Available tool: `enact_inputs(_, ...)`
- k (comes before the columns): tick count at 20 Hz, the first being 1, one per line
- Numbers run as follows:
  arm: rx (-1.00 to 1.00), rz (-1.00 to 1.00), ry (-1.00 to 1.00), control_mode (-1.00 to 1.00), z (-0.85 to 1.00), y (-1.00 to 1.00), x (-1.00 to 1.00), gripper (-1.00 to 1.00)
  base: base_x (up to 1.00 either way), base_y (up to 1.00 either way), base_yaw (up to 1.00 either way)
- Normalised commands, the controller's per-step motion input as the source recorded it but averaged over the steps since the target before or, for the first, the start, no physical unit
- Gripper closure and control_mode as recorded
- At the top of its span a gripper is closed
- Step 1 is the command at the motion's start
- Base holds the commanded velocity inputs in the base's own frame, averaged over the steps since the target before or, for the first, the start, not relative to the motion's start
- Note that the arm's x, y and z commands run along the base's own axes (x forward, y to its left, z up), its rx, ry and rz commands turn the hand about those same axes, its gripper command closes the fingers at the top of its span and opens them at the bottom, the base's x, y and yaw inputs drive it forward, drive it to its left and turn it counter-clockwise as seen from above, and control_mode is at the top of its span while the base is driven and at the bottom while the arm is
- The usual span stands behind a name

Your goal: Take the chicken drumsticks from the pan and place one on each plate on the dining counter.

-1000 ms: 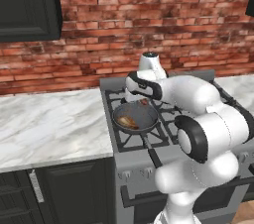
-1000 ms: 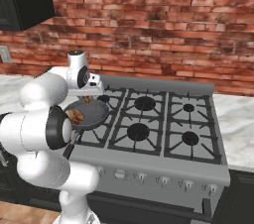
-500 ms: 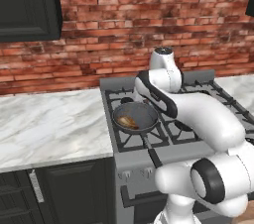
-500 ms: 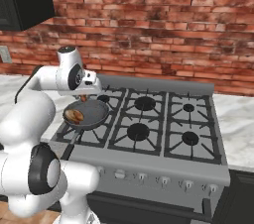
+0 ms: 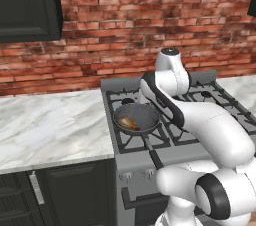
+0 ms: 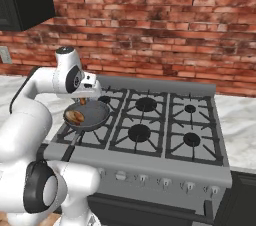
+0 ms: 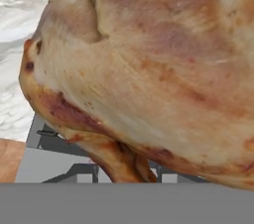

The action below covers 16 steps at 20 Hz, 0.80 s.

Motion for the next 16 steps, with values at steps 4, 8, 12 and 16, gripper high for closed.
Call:
enact_inputs(4, 0.00, 0.00, 0.00, 1.00, 0.00, 0.00, -0.06, 1.00, -0.14, -0.01, 0.00)
enact_inputs(8, 0.00, 0.00, 0.00, 1.00, 0.00, 0.00, 0.00, 1.00, -0.66, -0.14, -0.26)
enact_inputs(12, 0.00, 0.00, 0.00, 1.00, 0.00, 0.00, 0.00, 1.00, -0.09, 0.01, -0.90)
enact_inputs(16, 0.00, 0.00, 0.00, 1.00, 0.00, 0.00, 0.00, 1.00, 0.00, 0.08, -1.00)
